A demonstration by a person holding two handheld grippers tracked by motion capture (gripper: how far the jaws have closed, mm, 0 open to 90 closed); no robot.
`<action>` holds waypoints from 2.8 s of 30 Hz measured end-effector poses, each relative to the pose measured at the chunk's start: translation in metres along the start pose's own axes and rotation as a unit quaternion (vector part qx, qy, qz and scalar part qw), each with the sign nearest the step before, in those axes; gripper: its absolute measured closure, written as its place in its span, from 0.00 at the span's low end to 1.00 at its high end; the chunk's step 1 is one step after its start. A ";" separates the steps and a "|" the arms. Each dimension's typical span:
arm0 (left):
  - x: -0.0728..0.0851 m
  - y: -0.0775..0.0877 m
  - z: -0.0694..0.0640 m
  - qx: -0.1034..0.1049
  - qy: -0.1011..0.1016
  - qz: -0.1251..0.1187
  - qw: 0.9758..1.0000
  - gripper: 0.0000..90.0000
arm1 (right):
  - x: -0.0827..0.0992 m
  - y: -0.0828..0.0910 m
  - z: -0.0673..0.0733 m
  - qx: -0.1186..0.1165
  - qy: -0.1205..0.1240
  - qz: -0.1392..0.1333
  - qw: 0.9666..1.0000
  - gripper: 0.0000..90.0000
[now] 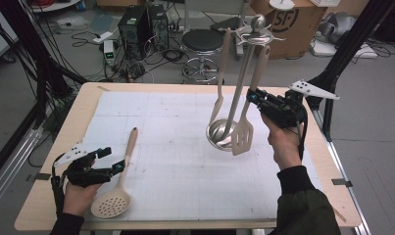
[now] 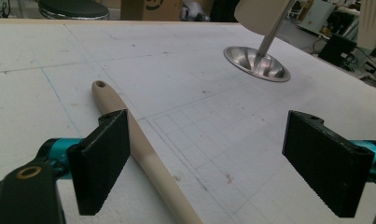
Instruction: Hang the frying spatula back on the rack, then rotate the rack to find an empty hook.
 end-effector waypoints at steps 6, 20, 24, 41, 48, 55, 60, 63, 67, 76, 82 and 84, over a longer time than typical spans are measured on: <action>0.000 0.001 0.000 0.000 0.002 -0.003 1.000 0.18 | 0.001 0.002 -0.007 0.006 -0.022 -0.016 1.000 0.65; -0.001 0.000 -0.001 -0.001 -0.001 -0.001 1.000 0.18 | 0.004 0.023 -0.022 0.012 -0.063 -0.096 0.993 0.49; -0.001 -0.002 -0.002 0.000 -0.002 0.001 1.000 0.18 | 0.000 0.029 -0.024 0.019 -0.064 -0.115 0.991 0.49; -0.003 -0.002 0.001 0.002 0.002 -0.004 1.000 0.18 | -0.030 0.033 -0.025 0.031 -0.072 -0.193 0.978 0.68; -0.002 0.001 0.003 -0.001 0.003 -0.005 1.000 0.18 | -0.046 0.027 -0.027 0.036 -0.067 -0.205 0.976 0.90; -0.002 0.010 0.005 -0.005 0.007 -0.011 1.000 0.18 | -0.063 0.019 -0.028 0.037 -0.072 -0.215 0.973 0.99; 0.000 0.015 0.008 -0.008 0.009 -0.012 1.000 0.18 | -0.068 0.014 -0.031 0.052 -0.069 -0.216 0.973 0.99; -0.001 0.019 0.009 -0.010 0.009 -0.015 1.000 0.18 | -0.069 0.012 -0.036 0.062 -0.074 -0.217 0.971 0.99; 0.001 0.020 0.010 -0.013 0.010 -0.013 1.000 0.18 | -0.070 0.010 -0.039 0.062 -0.084 -0.223 0.969 0.99; 0.003 0.019 0.009 -0.013 0.009 -0.008 1.000 0.18 | -0.079 0.008 -0.029 0.048 -0.075 -0.231 0.969 1.00; 0.001 0.019 0.009 -0.012 0.010 -0.011 1.000 0.18 | -0.080 0.007 -0.022 0.042 -0.069 -0.229 0.970 1.00; 0.002 0.019 0.009 -0.012 0.010 -0.011 1.000 0.18 | -0.080 0.006 -0.019 0.037 -0.067 -0.227 0.971 1.00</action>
Point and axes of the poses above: each handheld gripper's, and its own axes: y roughly backward along the jaws, x roughly out of its underside, z roughly to its left, the point moved 8 cm from there along -y, roughly forward along the jaws, and after that the axes turned 12 degrees about y, right-handed, at the moved point
